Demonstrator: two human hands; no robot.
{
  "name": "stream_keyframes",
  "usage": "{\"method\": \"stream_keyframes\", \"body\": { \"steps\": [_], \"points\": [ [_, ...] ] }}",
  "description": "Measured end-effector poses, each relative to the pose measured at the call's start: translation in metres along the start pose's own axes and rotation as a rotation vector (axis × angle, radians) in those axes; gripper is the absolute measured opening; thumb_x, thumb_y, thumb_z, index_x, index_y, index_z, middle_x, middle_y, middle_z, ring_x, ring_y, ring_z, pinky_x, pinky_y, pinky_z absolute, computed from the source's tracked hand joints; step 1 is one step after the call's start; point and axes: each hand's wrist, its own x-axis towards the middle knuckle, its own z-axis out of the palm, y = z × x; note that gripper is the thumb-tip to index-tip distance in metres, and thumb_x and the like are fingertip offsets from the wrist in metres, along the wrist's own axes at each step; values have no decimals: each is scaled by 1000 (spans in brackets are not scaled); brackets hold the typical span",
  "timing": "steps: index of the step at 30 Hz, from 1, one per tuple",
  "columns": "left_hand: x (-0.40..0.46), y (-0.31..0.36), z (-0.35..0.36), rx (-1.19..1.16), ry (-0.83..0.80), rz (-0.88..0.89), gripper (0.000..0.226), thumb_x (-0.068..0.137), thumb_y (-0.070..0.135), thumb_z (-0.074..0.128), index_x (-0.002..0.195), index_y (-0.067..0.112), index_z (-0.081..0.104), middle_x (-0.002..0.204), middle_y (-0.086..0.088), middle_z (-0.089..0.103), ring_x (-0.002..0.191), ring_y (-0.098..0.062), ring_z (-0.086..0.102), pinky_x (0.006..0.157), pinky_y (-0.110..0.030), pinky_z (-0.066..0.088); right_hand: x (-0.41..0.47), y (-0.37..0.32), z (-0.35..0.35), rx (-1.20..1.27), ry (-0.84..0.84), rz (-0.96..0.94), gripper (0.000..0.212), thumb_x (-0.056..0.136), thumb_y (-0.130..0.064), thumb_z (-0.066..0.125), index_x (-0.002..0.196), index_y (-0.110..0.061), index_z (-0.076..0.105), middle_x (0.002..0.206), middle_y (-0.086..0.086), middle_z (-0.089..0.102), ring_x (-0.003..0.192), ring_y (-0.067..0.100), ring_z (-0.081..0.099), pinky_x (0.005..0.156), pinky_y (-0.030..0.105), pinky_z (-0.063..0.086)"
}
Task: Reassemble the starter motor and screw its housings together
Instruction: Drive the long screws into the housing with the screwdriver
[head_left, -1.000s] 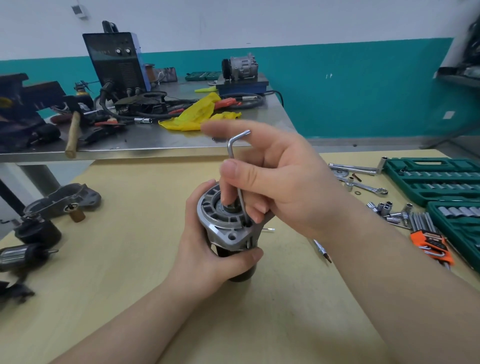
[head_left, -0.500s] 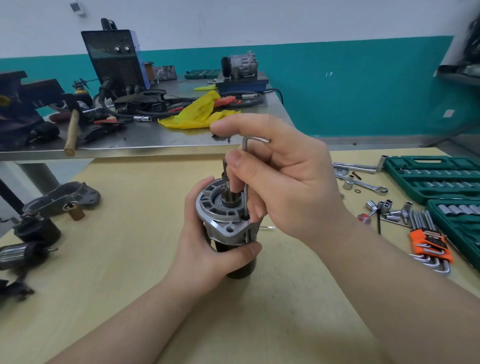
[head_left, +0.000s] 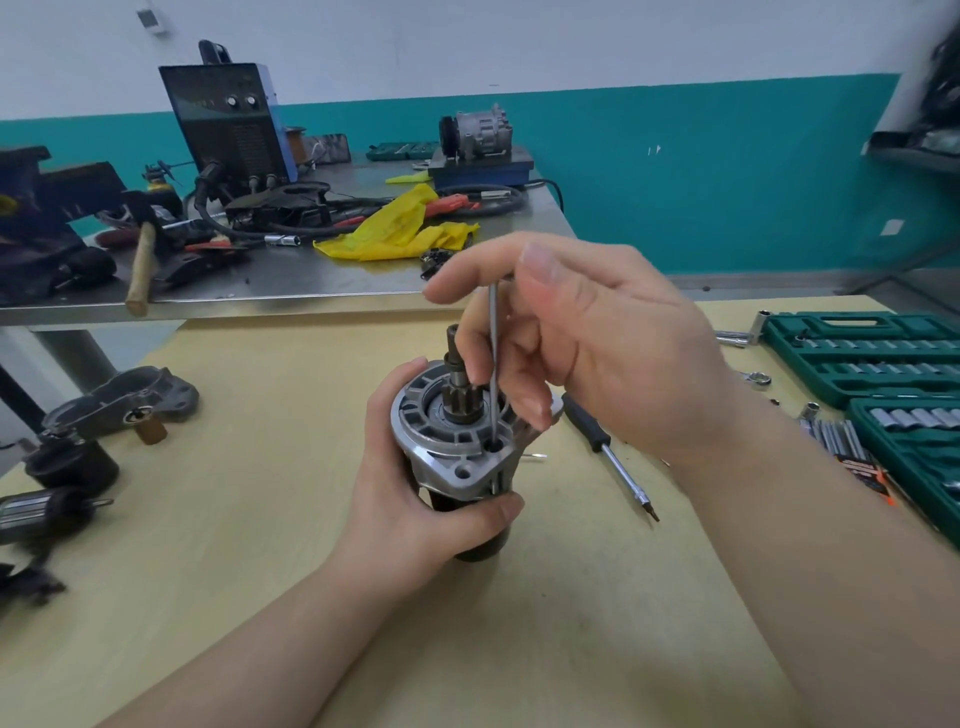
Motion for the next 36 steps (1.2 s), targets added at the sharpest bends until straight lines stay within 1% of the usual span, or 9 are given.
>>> {"method": "stream_keyframes", "body": {
  "steps": [7,12,17,21,25,29,31,34,36],
  "points": [
    [0,4,1,20,-3,22,105,59,28,92,146,46,37,135,22,61,129,-11,63,100,-16,50,6,-6,4,99,-92,14,15,87,-33,75,91,-19,80,68,4,65,51,7,53,47,23,34],
    [-2,5,1,-3,17,13,106,58,26,93,146,49,39,138,19,62,130,-12,64,100,-18,53,8,-7,29,-139,230,-25,10,95,-15,76,102,-18,81,56,-11,60,46,3,51,48,12,40],
    [-4,6,5,11,24,18,108,60,22,95,147,51,39,139,22,62,127,-4,65,95,-11,53,7,-7,52,-685,577,-74,20,102,-28,67,117,-30,80,76,-30,70,74,-7,67,70,14,51],
    [-4,5,2,-9,27,-25,108,58,24,96,148,42,41,140,11,61,131,-16,65,98,-19,55,6,-25,34,-452,341,120,24,106,-33,63,92,-21,79,48,-10,56,46,2,49,54,13,40],
    [-4,6,2,0,35,-58,109,57,27,97,148,45,41,142,9,61,133,-17,63,100,-23,55,1,-36,24,-355,161,132,25,109,-20,55,106,-19,80,56,0,60,49,4,49,50,11,39],
    [-7,8,5,29,91,-78,112,55,32,99,150,44,41,146,12,60,132,-13,65,100,-36,58,3,-27,30,-728,354,-8,33,108,-18,54,137,-25,69,59,-19,61,57,-1,59,59,11,40],
    [-9,8,8,81,118,-49,110,55,35,99,149,46,42,149,8,58,133,-14,63,97,-26,58,3,-20,39,-892,476,-54,41,106,-18,52,145,-28,64,58,-16,58,57,11,59,59,30,49],
    [-10,6,12,143,160,0,108,56,36,100,148,46,42,151,-3,53,137,-26,59,98,-22,54,4,-14,48,-1057,606,-62,42,105,-19,50,144,-27,65,60,-7,55,57,20,52,58,38,47],
    [-9,4,11,141,188,-6,110,55,34,101,147,44,43,152,-3,53,138,-27,59,101,-32,54,7,-14,41,-864,577,14,29,107,-20,54,127,-26,73,62,-7,64,56,9,58,57,30,51]
  ]
}}
